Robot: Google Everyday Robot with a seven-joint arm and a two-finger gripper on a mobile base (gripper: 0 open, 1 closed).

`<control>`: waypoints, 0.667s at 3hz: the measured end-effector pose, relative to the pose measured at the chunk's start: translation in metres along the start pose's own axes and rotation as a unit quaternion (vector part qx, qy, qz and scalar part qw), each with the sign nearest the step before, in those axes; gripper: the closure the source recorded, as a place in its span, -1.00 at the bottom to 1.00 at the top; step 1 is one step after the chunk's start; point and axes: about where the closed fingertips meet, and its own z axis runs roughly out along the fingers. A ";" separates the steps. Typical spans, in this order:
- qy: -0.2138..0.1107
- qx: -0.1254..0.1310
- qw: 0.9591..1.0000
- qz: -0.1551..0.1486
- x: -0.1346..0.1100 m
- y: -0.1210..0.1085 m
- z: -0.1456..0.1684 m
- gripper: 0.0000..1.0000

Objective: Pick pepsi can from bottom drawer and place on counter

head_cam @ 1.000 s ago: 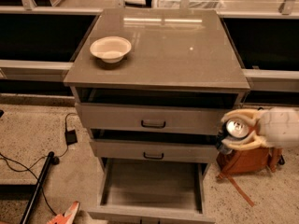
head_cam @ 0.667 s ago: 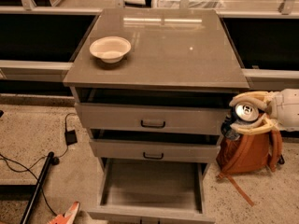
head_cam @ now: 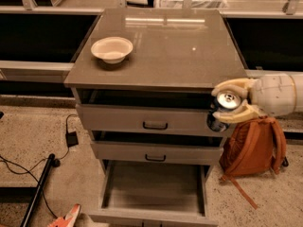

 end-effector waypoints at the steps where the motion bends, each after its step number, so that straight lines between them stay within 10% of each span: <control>1: 0.007 -0.029 0.999 0.016 -0.019 -0.032 0.045 1.00; 2: 0.003 -0.030 0.998 0.053 -0.023 -0.071 0.073 1.00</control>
Offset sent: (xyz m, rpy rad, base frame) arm 0.1274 0.0913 0.0364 0.0343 0.2087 -0.0331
